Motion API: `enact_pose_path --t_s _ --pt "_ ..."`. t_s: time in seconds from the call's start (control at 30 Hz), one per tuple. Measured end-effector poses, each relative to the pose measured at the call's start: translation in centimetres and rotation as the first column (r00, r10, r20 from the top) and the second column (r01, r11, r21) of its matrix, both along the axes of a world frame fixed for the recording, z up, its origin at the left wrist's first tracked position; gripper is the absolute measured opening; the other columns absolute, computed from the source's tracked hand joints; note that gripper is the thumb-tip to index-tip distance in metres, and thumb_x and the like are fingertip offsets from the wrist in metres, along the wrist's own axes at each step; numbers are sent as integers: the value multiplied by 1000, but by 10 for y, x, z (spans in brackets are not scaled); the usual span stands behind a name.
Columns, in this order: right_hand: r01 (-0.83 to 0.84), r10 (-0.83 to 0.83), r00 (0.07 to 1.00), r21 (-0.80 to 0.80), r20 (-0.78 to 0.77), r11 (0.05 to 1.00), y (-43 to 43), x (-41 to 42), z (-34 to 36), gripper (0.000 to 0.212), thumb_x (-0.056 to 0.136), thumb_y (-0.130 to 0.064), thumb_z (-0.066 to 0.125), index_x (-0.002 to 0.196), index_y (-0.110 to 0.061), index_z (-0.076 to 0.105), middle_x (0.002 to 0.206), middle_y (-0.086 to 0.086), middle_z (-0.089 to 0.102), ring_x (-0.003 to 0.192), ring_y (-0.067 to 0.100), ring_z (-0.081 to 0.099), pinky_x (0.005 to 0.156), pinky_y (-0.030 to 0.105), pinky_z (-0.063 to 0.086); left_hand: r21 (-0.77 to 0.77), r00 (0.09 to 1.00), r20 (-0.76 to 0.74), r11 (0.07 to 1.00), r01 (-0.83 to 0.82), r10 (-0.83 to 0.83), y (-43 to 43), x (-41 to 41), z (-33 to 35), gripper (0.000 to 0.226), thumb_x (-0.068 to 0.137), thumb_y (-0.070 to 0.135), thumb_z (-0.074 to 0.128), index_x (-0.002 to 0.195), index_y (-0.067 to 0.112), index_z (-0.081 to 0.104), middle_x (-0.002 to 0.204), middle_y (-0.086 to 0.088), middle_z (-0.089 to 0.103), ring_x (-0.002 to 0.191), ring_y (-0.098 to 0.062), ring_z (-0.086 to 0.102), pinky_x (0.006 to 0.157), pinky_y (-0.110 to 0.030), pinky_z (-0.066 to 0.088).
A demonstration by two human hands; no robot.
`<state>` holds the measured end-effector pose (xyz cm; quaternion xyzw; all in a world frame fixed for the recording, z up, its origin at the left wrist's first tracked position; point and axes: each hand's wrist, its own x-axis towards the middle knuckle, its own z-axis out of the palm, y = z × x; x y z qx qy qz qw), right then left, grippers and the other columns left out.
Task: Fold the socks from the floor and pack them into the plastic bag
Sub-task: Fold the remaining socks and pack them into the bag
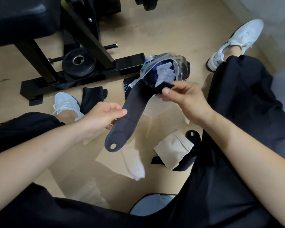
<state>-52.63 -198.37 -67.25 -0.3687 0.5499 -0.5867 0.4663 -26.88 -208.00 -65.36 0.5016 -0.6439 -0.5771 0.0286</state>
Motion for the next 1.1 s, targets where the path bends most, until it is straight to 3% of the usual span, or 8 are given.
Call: enact_pose_path --t_s 0.07,0.2,0.4,0.57,0.8,0.97,1.03,1.1 --pt "-116 110 986 -42 -129 992 5 13 2 22 84 -6 76 103 3 74 100 20 74 96 36 70 92 47 54 64 996 -61 996 -62 66 1 -3 7 19 99 25 63 93 8 66 82 -6 70 71 -20 60 65 -32 56" --pt "-341 293 892 -85 -345 936 15 41 0 18 83 -8 78 100 -4 78 106 7 74 99 22 70 93 38 55 165 970 -143 971 -171 195 3 -8 16 15 102 25 58 99 13 68 99 -12 72 87 -27 69 85 -42 56" --pt "-438 313 794 -133 -522 889 18 63 -9 21 84 -13 77 104 -7 78 112 5 69 104 12 65 95 26 51 251 936 -193 937 -244 296 5 -11 21 16 105 26 53 106 12 61 104 -16 74 86 -30 73 77 -38 62" --pt "-457 229 693 -171 -684 873 17 66 -13 22 86 -21 75 106 -13 78 118 5 66 105 22 62 92 33 49 325 909 -213 903 -280 358 4 -12 23 31 104 23 50 126 3 60 117 -21 72 91 -35 73 72 -40 62" --pt "-515 230 623 -171 -747 840 17 63 -11 21 87 -20 75 107 -13 78 121 5 64 109 20 61 95 35 48 201 937 -209 950 -239 280 11 -15 30 46 81 40 80 114 12 66 105 -7 77 93 -27 76 71 -38 59" --pt "-545 277 614 -142 -739 827 18 63 -9 22 86 -18 77 107 -13 78 123 3 64 111 17 61 96 34 49 96 921 -199 942 -322 335 12 -14 21 21 97 23 66 114 10 68 101 -8 78 88 -26 75 61 -32 58" --pt "-530 312 642 -112 -700 840 20 63 -6 26 82 -16 77 108 -11 77 122 1 66 112 13 61 96 33 49 47 927 -203 948 -314 316 10 -12 18 20 99 19 63 117 11 67 102 -9 78 93 -31 75 66 -39 60" --pt "-440 316 769 -102 -555 892 21 63 -1 27 80 -10 74 107 -10 76 113 1 69 105 11 64 92 31 51 5 930 -214 952 -306 300 9 -11 18 20 100 17 62 118 11 66 104 -11 77 96 -35 74 76 -49 59"
